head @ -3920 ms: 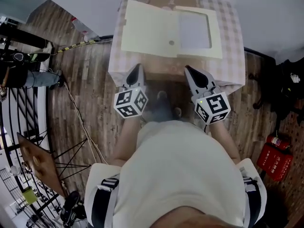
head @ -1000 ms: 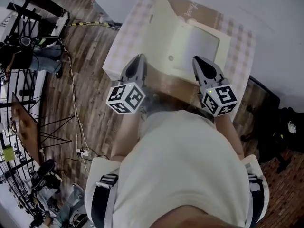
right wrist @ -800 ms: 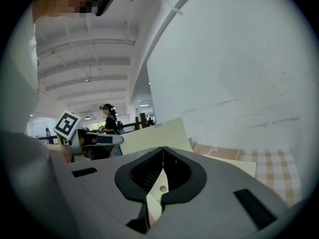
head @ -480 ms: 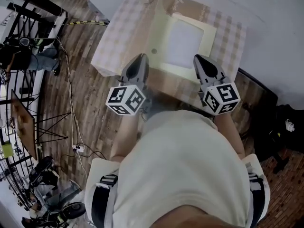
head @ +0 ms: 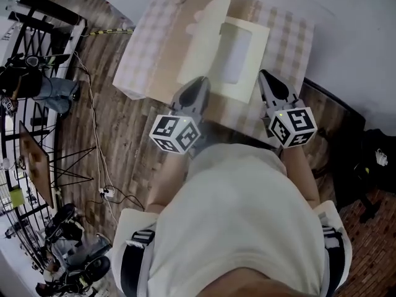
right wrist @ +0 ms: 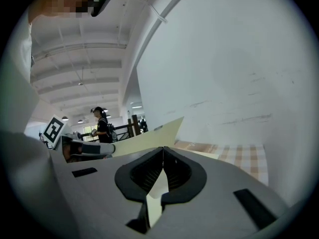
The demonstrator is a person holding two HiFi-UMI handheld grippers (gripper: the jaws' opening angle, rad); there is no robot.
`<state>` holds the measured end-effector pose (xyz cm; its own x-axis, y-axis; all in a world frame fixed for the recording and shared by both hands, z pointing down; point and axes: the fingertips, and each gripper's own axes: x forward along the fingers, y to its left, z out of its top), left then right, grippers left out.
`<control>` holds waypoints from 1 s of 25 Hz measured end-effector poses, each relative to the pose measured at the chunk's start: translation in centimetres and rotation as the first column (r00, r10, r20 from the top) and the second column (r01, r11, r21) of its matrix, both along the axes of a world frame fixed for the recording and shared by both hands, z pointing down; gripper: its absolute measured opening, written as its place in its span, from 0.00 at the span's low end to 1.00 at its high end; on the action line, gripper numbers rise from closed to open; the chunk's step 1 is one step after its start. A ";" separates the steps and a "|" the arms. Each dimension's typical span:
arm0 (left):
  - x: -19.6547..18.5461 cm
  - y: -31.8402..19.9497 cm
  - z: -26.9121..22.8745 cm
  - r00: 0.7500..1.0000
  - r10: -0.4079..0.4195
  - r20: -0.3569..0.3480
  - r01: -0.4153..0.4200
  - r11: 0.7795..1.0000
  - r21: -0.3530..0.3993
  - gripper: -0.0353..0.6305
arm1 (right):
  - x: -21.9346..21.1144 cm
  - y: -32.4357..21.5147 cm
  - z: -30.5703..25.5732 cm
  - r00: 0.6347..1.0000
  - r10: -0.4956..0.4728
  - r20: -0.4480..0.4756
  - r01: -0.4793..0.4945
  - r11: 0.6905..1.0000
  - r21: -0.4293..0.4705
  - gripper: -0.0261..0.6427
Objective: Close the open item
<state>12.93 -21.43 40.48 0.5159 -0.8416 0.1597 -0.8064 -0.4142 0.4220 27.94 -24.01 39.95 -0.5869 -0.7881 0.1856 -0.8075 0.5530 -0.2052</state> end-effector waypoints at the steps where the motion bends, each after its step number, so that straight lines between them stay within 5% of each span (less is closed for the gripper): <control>1: 0.6 0.1 0.3 1.000 0.012 0.001 -0.012 1.000 -0.009 0.08 | 0.5 -0.1 0.1 1.000 0.008 0.003 -0.008 1.000 -0.003 0.04; 14: 7.4 0.8 4.7 0.984 0.164 0.063 -0.159 0.984 -0.086 0.09 | 5.4 -2.4 1.6 0.997 0.048 -0.060 -0.049 0.999 -0.014 0.04; 25: 10.5 1.5 9.2 0.945 0.307 0.109 -0.283 0.939 -0.193 0.09 | 5.2 -6.4 2.3 0.992 0.006 -0.126 -0.004 1.000 0.013 0.04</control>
